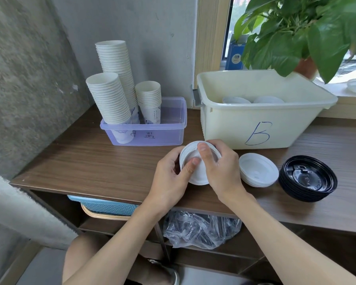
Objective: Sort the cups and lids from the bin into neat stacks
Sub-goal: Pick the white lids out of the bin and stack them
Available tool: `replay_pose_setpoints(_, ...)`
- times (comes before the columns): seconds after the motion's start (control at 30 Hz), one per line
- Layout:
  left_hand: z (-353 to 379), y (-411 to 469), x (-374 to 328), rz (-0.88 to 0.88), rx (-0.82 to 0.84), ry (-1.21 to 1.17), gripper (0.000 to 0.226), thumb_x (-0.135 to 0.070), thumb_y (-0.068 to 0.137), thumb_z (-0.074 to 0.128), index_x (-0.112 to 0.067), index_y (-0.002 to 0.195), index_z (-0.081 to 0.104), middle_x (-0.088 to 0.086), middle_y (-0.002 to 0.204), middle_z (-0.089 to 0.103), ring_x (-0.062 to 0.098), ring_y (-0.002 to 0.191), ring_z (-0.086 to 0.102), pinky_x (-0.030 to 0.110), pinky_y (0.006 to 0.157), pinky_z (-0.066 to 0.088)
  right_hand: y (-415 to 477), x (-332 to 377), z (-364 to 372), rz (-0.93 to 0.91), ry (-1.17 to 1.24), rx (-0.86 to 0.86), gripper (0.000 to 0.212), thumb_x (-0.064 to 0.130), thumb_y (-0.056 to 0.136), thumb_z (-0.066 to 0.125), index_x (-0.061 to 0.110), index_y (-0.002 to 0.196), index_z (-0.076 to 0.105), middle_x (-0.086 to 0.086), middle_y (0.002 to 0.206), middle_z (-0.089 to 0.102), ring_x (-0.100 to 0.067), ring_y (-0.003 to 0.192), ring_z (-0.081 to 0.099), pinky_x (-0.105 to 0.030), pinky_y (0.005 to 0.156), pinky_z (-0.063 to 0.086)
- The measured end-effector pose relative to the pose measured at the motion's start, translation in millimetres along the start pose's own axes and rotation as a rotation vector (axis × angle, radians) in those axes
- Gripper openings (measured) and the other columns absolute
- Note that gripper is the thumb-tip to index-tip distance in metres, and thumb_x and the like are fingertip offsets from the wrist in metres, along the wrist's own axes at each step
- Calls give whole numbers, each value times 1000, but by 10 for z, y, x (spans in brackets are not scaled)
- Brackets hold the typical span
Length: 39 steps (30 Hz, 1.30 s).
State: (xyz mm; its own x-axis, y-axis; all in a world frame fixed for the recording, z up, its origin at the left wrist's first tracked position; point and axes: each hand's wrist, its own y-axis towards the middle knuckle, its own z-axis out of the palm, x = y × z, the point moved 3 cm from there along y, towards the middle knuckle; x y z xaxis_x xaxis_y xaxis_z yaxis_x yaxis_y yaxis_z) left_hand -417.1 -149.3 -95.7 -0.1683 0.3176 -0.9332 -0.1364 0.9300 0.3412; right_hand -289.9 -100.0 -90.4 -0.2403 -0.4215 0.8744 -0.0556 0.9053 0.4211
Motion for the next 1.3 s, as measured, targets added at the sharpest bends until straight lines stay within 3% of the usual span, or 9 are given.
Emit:
replay_pose_setpoints(0.27,-25,20,13,17,-36,42,23,-27,96,63,-25,119,65,-5,109,72,7,103,65,20,89,48,0,24,33,28,129,81,46,60,76,55,23,101,64,12,93,68,1,87,62,-10,76,45)
replay_pose_setpoints(0.33,-34,25,60,-9,-41,97,37,-37,93,59,-25,128,61,-6,120,67,6,114,61,23,97,47,-13,30,37,19,133,109,50,59,73,60,24,109,64,15,103,67,3,96,61,-9,82,44)
replay_pose_setpoints(0.47,-8,27,63,-80,-42,111,58,-51,90,59,-22,140,52,-15,127,61,-4,118,56,13,98,44,-14,50,14,9,114,74,40,60,74,60,27,98,64,12,95,68,1,90,61,-8,78,42)
replay_pose_setpoints(0.6,7,37,38,-65,-34,62,38,-44,91,63,-16,117,66,-5,100,73,0,89,65,15,79,47,-6,34,-21,17,109,3,42,62,76,57,25,95,64,10,91,69,-2,88,62,-12,77,45)
replay_pose_setpoints(0.73,-6,19,-10,-3,-16,65,19,-30,95,62,-27,113,65,-9,104,72,0,96,65,14,83,47,-24,54,-9,-51,60,40,48,56,80,55,17,105,67,9,95,69,1,89,62,-8,78,43)
replay_pose_setpoints(0.83,-6,16,0,27,-8,131,29,-48,93,57,-36,119,60,-10,112,69,5,109,62,17,92,46,-28,47,8,-68,11,57,52,59,81,54,15,104,68,8,93,70,0,88,62,-9,77,43)
replay_pose_setpoints(0.9,11,13,25,-14,14,141,45,-54,93,58,-27,129,58,-9,121,66,4,114,61,17,94,46,-21,39,-2,-53,5,19,49,60,81,52,17,96,67,9,84,69,-2,83,62,-9,73,44)
replay_pose_setpoints(1.07,33,6,42,-66,17,82,41,-39,85,73,-19,120,63,-10,106,72,3,99,67,18,84,50,-20,24,-7,-47,-36,2,44,64,80,46,24,93,59,13,82,64,2,82,60,-7,71,41)
replay_pose_setpoints(1.3,38,-14,21,-1,9,70,33,-30,85,70,-19,116,65,-7,103,73,6,96,67,17,83,49,-16,2,4,-69,-30,-18,44,63,80,47,21,88,58,17,73,60,6,73,58,-6,65,40)
